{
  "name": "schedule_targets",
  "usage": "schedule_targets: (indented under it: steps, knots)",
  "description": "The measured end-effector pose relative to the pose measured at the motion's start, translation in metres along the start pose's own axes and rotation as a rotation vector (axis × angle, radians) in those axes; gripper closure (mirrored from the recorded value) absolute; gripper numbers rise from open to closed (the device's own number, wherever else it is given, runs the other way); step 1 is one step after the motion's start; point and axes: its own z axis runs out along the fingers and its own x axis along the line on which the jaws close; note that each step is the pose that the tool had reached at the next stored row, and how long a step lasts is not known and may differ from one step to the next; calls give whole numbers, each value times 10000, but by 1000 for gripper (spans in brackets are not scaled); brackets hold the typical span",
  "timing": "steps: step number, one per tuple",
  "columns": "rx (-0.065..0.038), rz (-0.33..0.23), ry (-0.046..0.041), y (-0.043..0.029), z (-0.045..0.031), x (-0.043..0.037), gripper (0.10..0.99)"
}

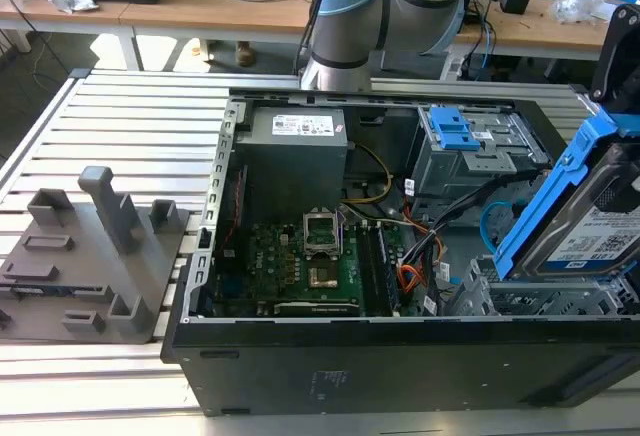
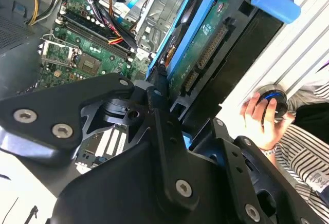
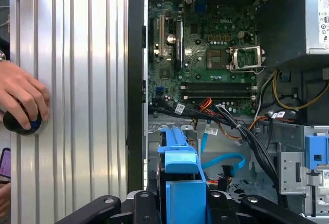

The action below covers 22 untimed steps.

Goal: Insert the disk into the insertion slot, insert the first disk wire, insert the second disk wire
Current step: 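Insert the disk into the insertion slot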

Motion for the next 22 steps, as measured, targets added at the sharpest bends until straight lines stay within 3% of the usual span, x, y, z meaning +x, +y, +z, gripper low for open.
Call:
schedule_targets:
  steps: [22]
  knots:
    - [0,-1,2,-22,207,-7,722]
